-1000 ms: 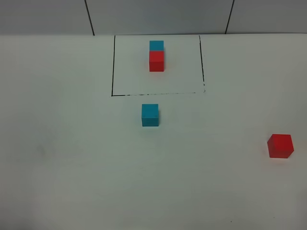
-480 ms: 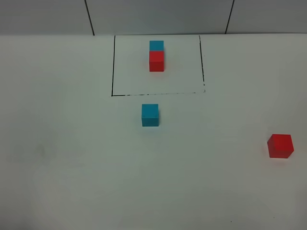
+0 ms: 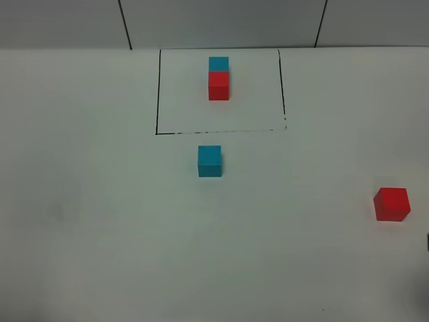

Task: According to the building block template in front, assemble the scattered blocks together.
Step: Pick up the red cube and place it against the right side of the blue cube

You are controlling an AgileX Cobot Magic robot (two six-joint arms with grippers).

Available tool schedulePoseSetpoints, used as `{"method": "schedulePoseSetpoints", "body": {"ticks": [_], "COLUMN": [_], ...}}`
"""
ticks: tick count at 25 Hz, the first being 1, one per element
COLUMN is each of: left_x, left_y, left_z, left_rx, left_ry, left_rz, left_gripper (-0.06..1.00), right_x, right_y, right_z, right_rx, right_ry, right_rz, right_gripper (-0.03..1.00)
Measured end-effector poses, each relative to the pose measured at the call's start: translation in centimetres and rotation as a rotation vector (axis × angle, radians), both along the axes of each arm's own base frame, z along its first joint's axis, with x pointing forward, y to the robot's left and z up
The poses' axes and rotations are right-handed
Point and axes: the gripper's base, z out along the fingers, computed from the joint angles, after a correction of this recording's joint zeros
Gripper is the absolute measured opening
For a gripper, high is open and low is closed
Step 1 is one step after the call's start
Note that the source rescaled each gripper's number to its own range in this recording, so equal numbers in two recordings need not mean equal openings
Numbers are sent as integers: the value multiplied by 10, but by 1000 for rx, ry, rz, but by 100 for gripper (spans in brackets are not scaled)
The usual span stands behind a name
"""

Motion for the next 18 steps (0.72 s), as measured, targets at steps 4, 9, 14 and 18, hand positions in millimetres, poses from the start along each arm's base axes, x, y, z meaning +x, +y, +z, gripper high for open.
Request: {"method": "schedulePoseSetpoints", "body": {"ticks": [4, 9, 14, 18], "left_x": [0, 0, 0, 0], "left_y": [0, 0, 0, 0], "left_z": [0, 0, 0, 0], "left_rx": [0, 0, 0, 0], "left_ry": [0, 0, 0, 0], "left_rz": [0, 0, 0, 0], "left_gripper": [87, 87, 86, 86], "right_x": [70, 127, 150, 159], "right_y": [4, 6, -5, -17], "right_z": [-21, -60, -95, -110], "right_rx": [-4, -43, -37, -7], "right_ry": [204, 349, 417, 432], "right_rz": [-25, -28, -86, -151], "right_gripper": [57, 70, 93, 97]}}
